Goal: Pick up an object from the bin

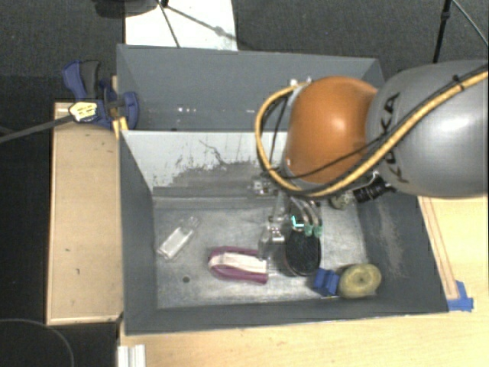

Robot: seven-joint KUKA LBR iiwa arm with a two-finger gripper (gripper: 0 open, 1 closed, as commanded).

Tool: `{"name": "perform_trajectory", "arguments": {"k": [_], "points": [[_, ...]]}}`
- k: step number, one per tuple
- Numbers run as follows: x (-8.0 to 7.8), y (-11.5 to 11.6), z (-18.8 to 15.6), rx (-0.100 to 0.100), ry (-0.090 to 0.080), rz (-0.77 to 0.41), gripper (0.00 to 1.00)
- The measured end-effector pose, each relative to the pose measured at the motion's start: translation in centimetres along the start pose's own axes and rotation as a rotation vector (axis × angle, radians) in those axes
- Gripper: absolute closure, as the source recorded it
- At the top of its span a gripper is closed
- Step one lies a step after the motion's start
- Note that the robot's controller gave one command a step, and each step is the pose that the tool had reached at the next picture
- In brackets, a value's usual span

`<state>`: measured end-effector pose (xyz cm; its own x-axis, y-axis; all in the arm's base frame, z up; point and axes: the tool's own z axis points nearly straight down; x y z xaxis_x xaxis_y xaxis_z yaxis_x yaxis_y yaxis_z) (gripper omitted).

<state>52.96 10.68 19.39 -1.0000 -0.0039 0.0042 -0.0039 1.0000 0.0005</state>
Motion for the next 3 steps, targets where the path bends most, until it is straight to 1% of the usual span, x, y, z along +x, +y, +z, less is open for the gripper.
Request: {"name": "perform_trajectory", "arguments": {"k": [1, 2, 3], "points": [[4.2, -2.9, 11.1, 0.002, 0.004, -0.036, 0.00], [-0.3, -3.3, 5.4, -0.001, -0.015, 0.002, 0.00], [4.5, 0.3, 12.4, -0.001, -0.005, 0.172, 0.00]]}}
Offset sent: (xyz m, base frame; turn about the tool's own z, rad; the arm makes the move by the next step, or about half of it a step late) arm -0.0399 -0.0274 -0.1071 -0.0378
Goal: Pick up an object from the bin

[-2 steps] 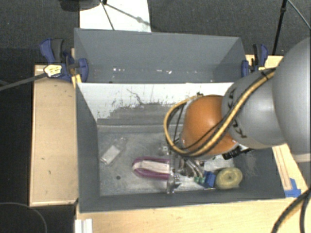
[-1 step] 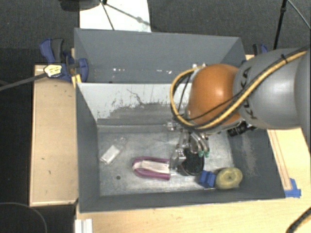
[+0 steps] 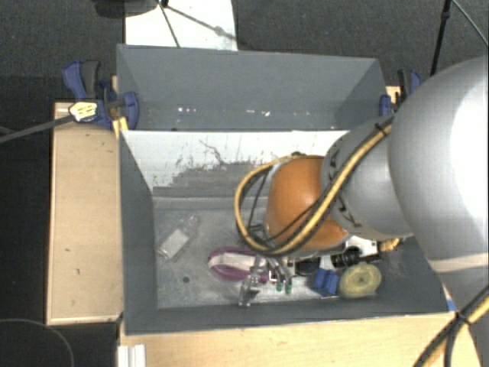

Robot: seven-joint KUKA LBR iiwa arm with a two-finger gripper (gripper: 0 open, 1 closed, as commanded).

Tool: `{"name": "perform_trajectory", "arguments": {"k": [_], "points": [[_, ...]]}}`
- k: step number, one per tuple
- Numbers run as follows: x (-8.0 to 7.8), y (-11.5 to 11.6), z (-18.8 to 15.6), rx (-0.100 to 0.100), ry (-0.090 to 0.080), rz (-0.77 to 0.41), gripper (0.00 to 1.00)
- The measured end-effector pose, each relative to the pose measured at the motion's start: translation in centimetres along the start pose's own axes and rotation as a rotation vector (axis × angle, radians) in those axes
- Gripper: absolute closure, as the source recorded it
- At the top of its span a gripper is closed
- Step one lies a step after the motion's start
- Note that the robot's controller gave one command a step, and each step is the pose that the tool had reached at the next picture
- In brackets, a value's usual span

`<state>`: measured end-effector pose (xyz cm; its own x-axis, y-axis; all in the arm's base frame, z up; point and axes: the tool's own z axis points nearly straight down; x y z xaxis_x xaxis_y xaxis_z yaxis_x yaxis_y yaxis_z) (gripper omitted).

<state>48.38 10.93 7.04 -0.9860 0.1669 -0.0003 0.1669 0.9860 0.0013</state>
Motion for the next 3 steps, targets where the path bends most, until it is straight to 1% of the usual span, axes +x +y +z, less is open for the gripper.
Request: {"name": "perform_trajectory", "arguments": {"k": [1, 2, 3], "points": [[0.0, 0.0, -0.1, -0.001, 0.001, 0.004, 1.00], [-1.3, -3.0, -12.8, 0.000, -0.008, -0.160, 1.00], [-6.9, 5.2, -17.7, -0.003, -0.008, -0.415, 1.00]]}}
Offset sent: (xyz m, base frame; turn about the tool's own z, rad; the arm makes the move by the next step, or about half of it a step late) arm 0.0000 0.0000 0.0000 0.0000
